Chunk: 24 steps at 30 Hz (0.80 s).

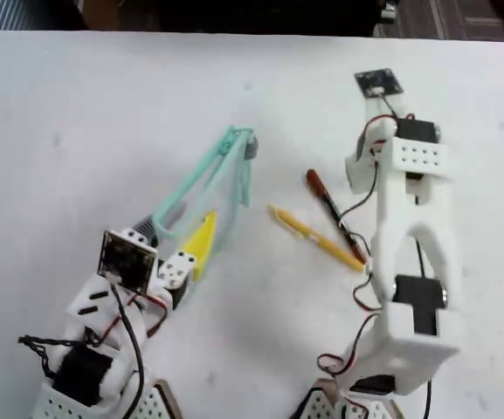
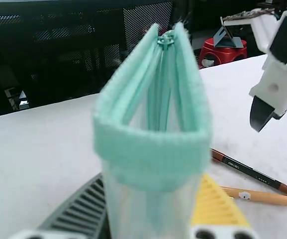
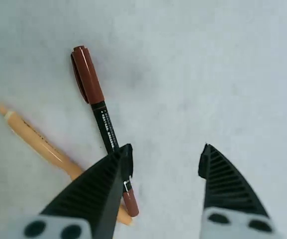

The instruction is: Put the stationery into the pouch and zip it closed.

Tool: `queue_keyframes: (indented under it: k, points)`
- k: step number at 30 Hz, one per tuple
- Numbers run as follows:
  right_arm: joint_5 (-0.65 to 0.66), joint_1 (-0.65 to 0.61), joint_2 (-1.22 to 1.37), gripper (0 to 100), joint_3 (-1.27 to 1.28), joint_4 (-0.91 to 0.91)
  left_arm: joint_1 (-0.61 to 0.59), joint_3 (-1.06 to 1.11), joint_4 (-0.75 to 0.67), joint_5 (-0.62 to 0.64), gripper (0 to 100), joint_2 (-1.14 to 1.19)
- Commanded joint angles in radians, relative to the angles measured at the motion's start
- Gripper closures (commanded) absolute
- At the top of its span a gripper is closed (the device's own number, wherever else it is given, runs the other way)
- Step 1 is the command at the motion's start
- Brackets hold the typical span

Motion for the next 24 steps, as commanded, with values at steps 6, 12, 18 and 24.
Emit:
queue_keyframes:
  k: [6, 12, 18, 24]
  points:
    - [-0.135, -0.048, 0.177, 79.1, -0.003, -0.082, 0.010, -0.008, 0.002, -0.009, 83, -0.004]
    - [-0.118, -0.033, 0.228, 79.2, -0.005, -0.125, 0.010, -0.009, 0.002, -0.009, 83, -0.004]
    - [-0.118, -0.031, 0.237, 79.2, 0.000, -0.136, 0.010, -0.009, 0.002, -0.009, 83, -0.004]
    - [-0.117, -0.036, 0.226, 79.3, 0.049, -0.177, 0.010, -0.009, 0.002, -0.009, 83, -0.004]
